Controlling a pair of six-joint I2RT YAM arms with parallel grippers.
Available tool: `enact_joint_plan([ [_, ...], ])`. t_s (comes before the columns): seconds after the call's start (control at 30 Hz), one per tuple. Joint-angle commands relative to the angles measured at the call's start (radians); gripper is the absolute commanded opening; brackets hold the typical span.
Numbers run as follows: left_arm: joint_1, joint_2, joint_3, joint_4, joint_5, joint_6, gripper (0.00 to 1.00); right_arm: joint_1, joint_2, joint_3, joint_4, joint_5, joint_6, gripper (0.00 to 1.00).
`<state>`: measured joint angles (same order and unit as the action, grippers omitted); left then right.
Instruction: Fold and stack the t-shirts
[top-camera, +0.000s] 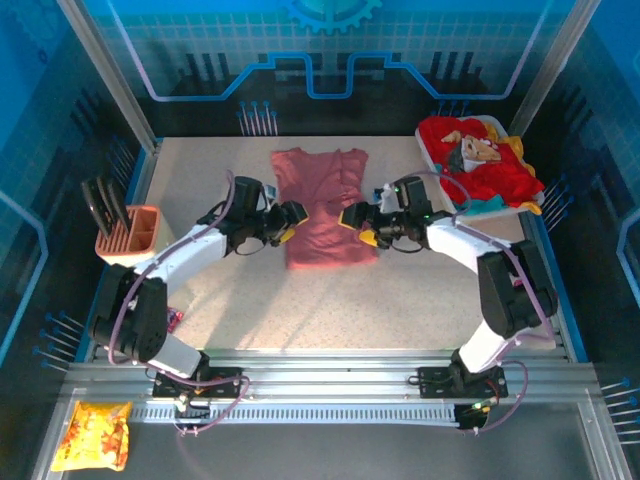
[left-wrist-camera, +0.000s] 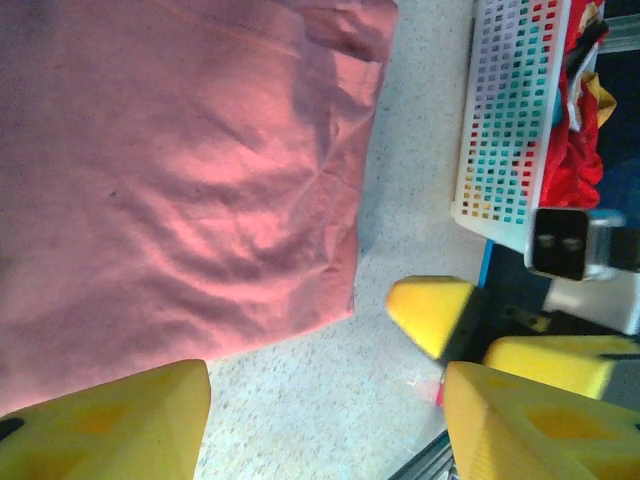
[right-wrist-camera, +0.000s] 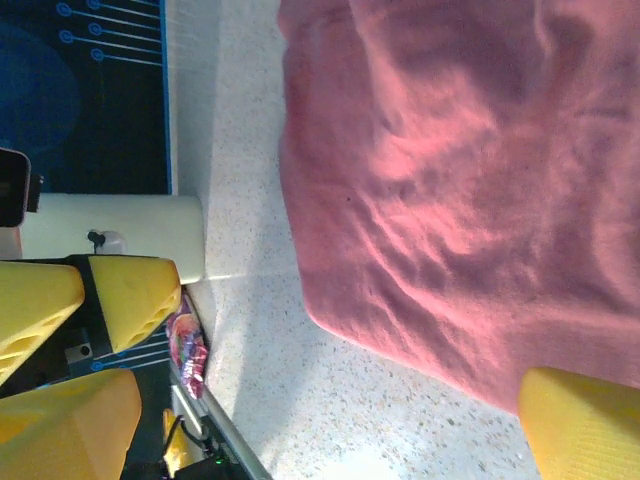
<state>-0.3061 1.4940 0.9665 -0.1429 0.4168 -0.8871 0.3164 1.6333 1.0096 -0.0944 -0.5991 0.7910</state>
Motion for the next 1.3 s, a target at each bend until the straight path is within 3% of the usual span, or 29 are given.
enact_joint_plan([
  [0.0,0.022,-0.015,-0.037,-0.171,0.016,0.090,0.66,-0.030,-0.052,0.074,-0.297,0.070,-0.191,0.98],
  [0.17,0.030,-0.015,-0.112,-0.173,0.021,0.122,0.69,-0.061,-0.049,0.082,-0.467,0.152,-0.345,0.93],
  [0.3,0.030,0.006,-0.154,-0.149,0.032,0.137,0.68,-0.095,-0.044,0.028,-0.421,0.124,-0.374,0.84],
  [0.47,0.030,0.044,-0.182,-0.099,0.019,0.135,0.61,-0.115,0.006,-0.018,-0.314,0.057,-0.359,0.65],
  [0.6,0.030,0.094,-0.195,-0.028,0.023,0.111,0.56,-0.115,0.062,-0.034,-0.263,0.038,-0.348,0.56],
  [1.27,0.000,0.254,-0.170,0.144,-0.015,0.031,0.51,-0.098,0.190,-0.042,-0.205,0.067,-0.328,0.51],
])
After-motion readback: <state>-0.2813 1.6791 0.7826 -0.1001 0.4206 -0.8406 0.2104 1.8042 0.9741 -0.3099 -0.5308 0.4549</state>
